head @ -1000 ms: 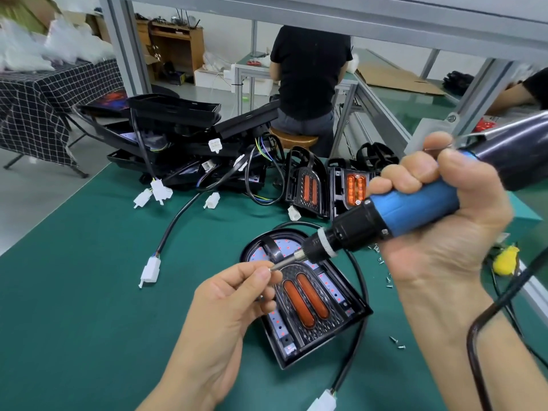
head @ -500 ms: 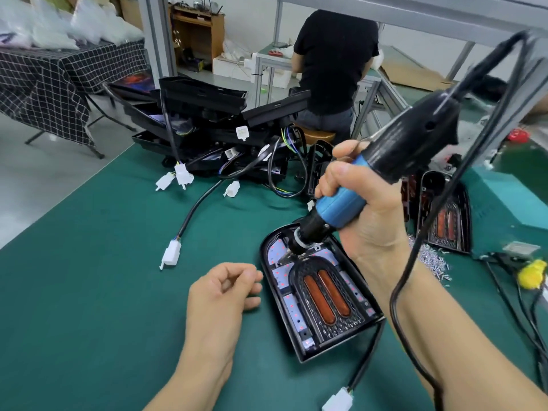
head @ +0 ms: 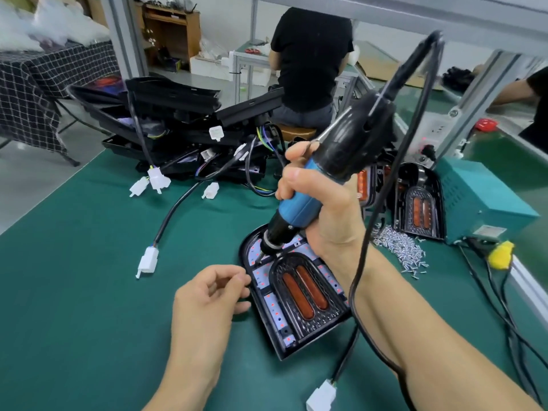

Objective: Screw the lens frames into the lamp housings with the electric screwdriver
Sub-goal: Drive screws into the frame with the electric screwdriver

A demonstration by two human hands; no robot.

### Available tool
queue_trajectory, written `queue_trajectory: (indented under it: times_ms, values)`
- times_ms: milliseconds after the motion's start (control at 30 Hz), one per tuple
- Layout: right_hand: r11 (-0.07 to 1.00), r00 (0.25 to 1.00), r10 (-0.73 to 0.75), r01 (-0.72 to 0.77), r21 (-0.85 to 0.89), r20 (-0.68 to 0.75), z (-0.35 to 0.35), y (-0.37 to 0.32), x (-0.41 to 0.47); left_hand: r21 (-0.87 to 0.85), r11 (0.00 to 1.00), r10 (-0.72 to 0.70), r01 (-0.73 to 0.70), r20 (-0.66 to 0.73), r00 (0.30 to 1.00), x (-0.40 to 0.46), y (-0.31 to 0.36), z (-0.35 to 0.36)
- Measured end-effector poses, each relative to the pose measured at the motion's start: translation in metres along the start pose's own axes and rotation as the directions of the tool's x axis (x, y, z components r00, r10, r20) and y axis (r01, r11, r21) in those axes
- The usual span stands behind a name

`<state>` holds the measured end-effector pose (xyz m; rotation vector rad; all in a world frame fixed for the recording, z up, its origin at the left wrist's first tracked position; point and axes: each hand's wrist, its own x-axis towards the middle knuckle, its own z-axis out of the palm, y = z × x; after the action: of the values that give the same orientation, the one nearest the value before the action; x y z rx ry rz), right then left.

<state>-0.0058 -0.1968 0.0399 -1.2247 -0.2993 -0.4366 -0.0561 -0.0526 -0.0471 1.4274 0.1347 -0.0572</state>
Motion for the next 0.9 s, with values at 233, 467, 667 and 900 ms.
queue_trajectory:
  times_ms: [233, 467, 667, 900]
  values:
    - [0.945, 0.936, -0.009, 0.123, 0.303, -0.351, -0.045, -0.059, -0.021, -0.045, 0.994, 0.106, -0.101, 0.147, 0.983, 0.008, 0.028, 0.013]
    - [0.947, 0.733, -0.242, 0.321, 0.01, -0.635, -0.129, -0.129, -0.061, 0.399, 0.686, 0.223, -0.608, 0.681, 0.698, 0.011, 0.054, 0.131]
    - [0.963, 0.666, -0.209, 0.269, -0.03, -0.716, -0.159, -0.118, -0.083, 0.595, 0.244, -0.075, -0.766, 0.799, 0.597, 0.028, 0.019, 0.221]
    - [0.964, 0.676, -0.2, 0.266, -0.018, -0.709, -0.173, -0.112, -0.09, 0.628, 0.059, -0.067, -0.776, 0.778, 0.625, 0.035, 0.004, 0.235]
